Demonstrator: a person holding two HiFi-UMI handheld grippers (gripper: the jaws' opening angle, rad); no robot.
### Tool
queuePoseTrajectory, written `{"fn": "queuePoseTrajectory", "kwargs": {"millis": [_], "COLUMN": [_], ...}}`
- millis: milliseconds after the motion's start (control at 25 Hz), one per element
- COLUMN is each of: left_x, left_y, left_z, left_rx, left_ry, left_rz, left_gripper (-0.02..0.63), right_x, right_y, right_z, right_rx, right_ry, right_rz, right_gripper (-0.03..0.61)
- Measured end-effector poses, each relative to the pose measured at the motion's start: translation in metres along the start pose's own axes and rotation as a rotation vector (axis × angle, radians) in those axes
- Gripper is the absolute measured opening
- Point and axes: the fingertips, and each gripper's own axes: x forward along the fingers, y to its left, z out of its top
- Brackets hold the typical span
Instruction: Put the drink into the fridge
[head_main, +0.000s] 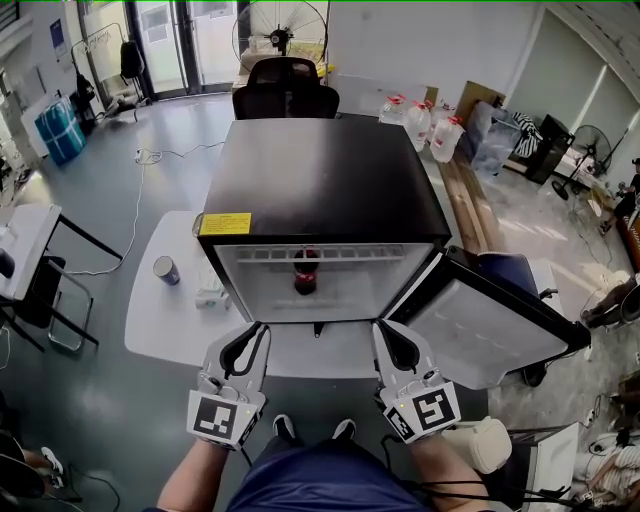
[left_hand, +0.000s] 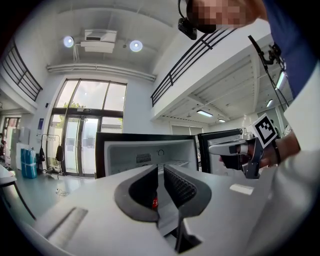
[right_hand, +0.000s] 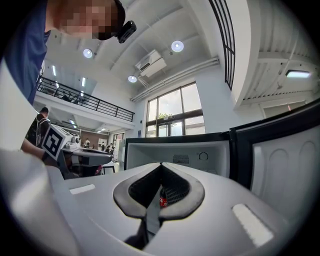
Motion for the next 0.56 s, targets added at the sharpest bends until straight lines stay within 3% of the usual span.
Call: {"fn": "queuePoseTrajectory", "kwargs": {"millis": [560], "left_x": [0.0098], "left_y": [0.0008], "left_z": [-0.0017], "left_rx": [-0.014], "left_ry": [0.000], "left_rz": [-0.023], "left_gripper": [0.039], "right_x": [0.0050], "right_y": [-0.0043], "right_z": [0.0005], "right_rx": [0.003], "right_ry": [0.006], "right_rz": [-0.008], "right_gripper": [0.003]}}
